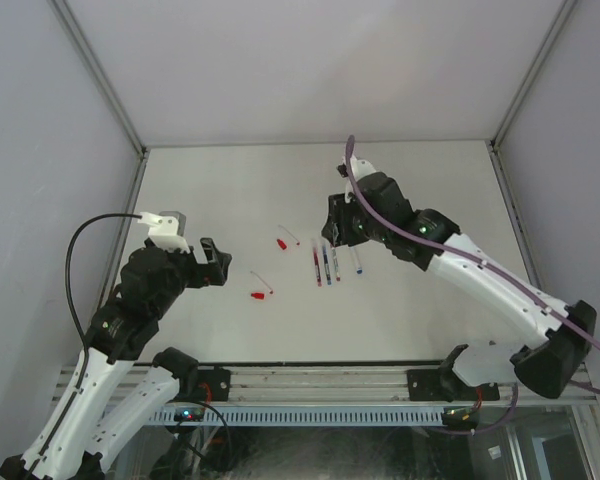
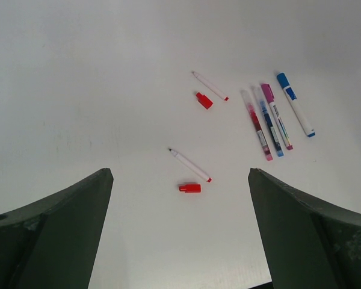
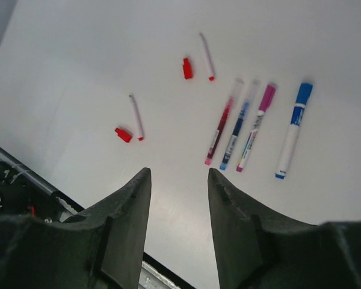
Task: Insert the pens into the pen caps
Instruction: Place the pen at the center of the board, then pick up the pen from the center of the board.
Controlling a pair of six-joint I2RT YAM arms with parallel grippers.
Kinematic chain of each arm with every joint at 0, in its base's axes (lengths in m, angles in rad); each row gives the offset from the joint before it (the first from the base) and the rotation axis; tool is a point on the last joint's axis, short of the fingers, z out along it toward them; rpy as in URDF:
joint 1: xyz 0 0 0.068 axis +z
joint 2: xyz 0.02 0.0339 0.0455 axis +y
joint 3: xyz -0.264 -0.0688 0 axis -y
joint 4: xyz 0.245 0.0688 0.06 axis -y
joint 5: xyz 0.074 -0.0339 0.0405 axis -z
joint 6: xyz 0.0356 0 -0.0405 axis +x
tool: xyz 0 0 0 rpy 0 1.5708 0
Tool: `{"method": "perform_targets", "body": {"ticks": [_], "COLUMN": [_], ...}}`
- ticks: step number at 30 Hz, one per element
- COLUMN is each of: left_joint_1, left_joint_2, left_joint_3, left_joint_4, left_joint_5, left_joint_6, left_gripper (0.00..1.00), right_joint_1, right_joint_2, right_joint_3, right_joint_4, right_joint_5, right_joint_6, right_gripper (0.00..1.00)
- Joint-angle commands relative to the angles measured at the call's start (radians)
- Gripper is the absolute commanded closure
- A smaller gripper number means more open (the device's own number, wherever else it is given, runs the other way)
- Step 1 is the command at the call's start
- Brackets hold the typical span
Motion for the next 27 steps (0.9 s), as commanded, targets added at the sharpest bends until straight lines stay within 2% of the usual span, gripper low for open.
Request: {"method": "perform_targets", "body": {"ticks": [1,8,11,18,23,27], "left_joint_1": [0.006,0.007,0.007,0.006,0.006,0.006], "left_joint_2": [-0.017,-0.024,-0.026,-0.030,-0.032,-0.033], "left_joint_3": [-0.025,-0.024,-0.024,-0.024,-0.025,-0.024], "left_joint_4": [0.032,0.032,0.032,0.032,0.032,0.031], "left_joint_5": [-0.021,-0.015,-0.013,-0.010,-0.011,-0.016], "left_joint_6": [0.017,0.017,0.016,0.017,0.017,0.015], "left_gripper": [0.00,0.00,0.00,0.00,0.00,0.00], "right_joint_1": [0.047,0.075,0.062,-0.032,-0.067,-0.075], "right_joint_2": [-0.107,-0.282,-0.373,-0.548,-0.592,-0.574], "right_joint_3": [-0.067,-0.247,-0.353,-0.569,-0.603,-0.612], "right_joint_4": [0.152,0.280,0.357,0.524,0.511,0.520], "right_joint_5": [0.051,0.087,0.100,0.040,0.044,0.053], "right_joint_6": [-0.067,-0.091,-0.118,-0.093,-0.088,-0.090], "right_gripper": [0.57,0.55,0.51,0.28,0.07,0.02]}}
